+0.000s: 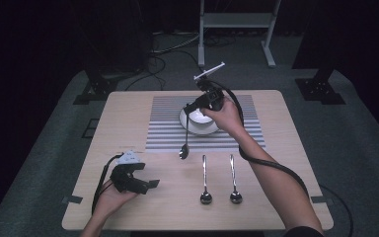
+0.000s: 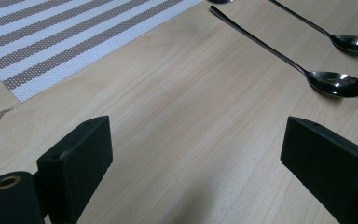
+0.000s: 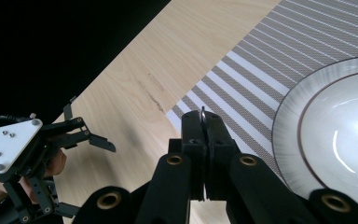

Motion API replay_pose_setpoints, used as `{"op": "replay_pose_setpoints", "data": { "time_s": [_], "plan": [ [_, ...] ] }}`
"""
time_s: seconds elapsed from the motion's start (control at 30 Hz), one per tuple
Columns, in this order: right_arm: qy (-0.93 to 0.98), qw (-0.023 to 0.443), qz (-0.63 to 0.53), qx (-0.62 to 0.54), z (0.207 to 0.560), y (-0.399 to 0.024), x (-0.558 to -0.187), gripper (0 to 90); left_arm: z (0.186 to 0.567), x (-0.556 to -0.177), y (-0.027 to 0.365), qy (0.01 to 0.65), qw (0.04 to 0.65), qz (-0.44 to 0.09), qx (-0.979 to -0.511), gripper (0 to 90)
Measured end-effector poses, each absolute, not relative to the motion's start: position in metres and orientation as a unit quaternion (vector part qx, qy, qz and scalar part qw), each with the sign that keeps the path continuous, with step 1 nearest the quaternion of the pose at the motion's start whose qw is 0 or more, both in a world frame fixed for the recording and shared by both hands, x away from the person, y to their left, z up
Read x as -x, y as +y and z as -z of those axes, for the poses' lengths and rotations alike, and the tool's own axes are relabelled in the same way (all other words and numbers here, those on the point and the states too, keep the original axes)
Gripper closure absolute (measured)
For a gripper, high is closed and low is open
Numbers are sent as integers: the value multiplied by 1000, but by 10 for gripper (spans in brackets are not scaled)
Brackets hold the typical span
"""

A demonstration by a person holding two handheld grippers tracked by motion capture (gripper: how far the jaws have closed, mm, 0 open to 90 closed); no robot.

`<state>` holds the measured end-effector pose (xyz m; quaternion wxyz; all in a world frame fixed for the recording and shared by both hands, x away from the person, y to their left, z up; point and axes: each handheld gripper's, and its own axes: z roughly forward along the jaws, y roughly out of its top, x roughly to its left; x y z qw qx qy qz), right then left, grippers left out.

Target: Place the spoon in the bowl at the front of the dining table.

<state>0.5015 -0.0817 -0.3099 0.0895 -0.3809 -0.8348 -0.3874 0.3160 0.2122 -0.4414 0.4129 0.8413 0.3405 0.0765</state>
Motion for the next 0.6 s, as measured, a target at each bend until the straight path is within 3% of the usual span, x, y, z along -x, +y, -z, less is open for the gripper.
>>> {"op": "replay_pose_setpoints", "data": {
  "time_s": [0.6],
  "plan": [
    [-822,73,397,402,305,-94,-515,881,442,-318,215,344,408,-82,-842,79]
  ]
}}
